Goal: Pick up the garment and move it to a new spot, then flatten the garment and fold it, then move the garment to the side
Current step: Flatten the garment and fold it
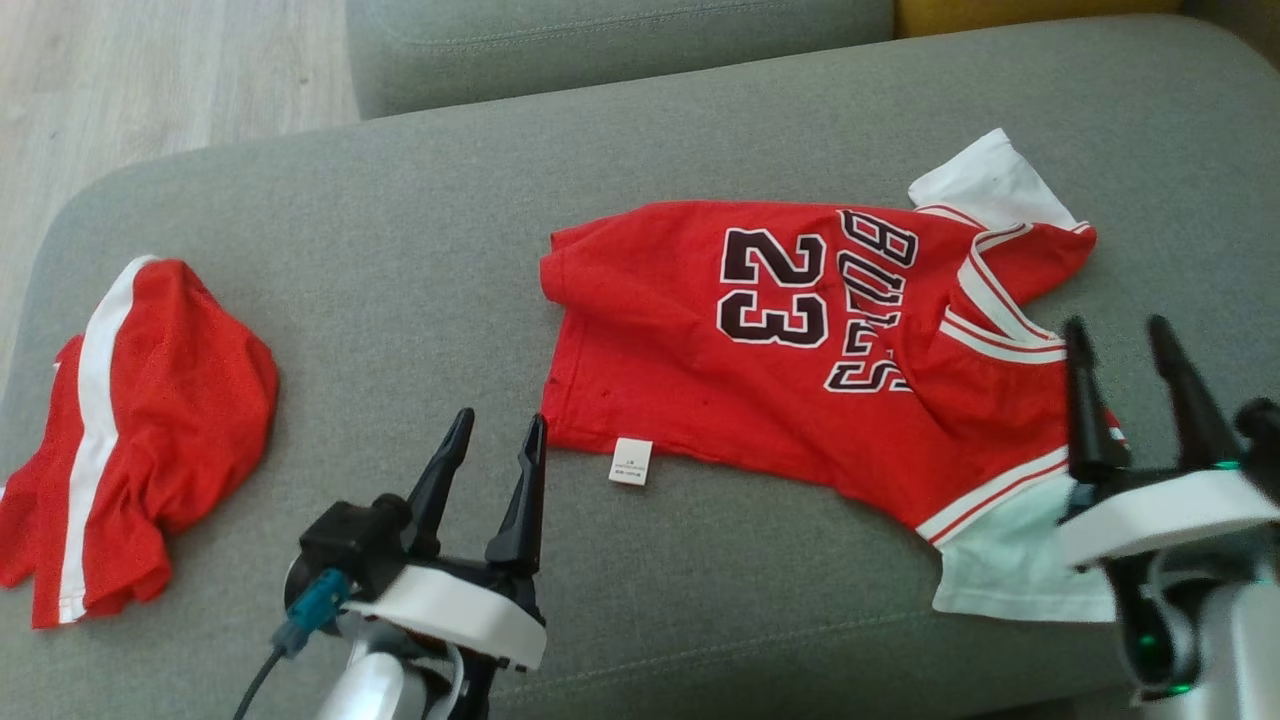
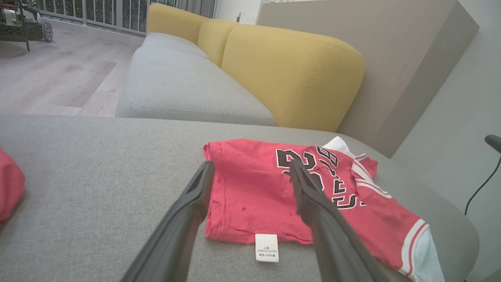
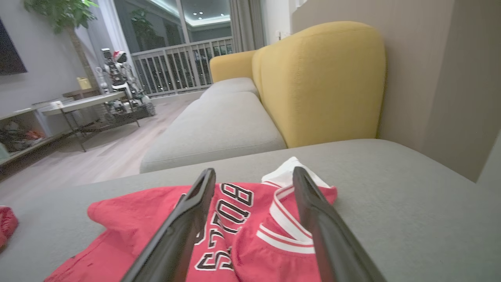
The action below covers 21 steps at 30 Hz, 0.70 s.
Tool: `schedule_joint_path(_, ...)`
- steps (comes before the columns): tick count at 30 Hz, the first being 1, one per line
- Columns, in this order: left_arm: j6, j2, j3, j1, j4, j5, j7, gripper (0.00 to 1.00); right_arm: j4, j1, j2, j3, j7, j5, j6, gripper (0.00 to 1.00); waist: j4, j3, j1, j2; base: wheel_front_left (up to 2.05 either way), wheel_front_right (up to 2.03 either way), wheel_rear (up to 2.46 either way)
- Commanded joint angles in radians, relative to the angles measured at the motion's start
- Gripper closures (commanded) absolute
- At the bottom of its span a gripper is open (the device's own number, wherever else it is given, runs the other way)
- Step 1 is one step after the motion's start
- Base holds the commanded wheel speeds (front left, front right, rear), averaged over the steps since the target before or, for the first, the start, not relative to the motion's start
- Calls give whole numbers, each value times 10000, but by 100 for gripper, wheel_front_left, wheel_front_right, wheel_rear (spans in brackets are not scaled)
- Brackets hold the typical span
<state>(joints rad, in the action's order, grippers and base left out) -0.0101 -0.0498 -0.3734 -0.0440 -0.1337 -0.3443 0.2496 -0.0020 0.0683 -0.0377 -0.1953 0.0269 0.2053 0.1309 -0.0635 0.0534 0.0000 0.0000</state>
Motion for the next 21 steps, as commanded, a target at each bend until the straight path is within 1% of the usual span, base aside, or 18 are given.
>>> schedule_joint_path(1, -33, -5, 303, -279, 216, 75, 122, 0, -398, 357, -125, 486, 233, 127, -2, 0, 1, 10, 0, 0, 0, 0, 0)
schedule_joint_path(5, 9, -5, 215, -339, -121, 108, 122, 0, -420, 167, -125, 1125, 477, 160, -2, 0, -87, 152, 0, 0, 0, 0, 0)
schedule_joint_path(8, 111, -5, 125, -479, -737, 174, 122, 0, -451, 97, -125, 1425, 649, 185, -2, 0, -261, 352, 0, 0, 0, 0, 0)
schedule_joint_path(10, 210, -5, 144, -680, -1180, 152, 122, 0, -527, 51, -125, 1874, 718, 129, -2, 0, -424, 515, 0, 0, 0, 0, 0)
schedule_joint_path(13, 239, -5, 104, -1081, -1800, 143, 122, 0, -584, -137, -125, 2545, 673, -71, -2, 0, -688, 723, 0, 0, 0, 0, 0)
schedule_joint_path(16, 364, -5, 170, -1505, -2414, 254, 122, 0, -608, -289, -125, 2754, 724, -47, -2, 0, -962, 882, 0, 0, 0, 0, 0)
schedule_joint_path(21, 470, -5, 277, -2045, -3391, 481, 122, 0, -563, -308, -125, 2812, 926, 224, -2, 0, -1336, 1087, 0, 0, 0, 0, 0)
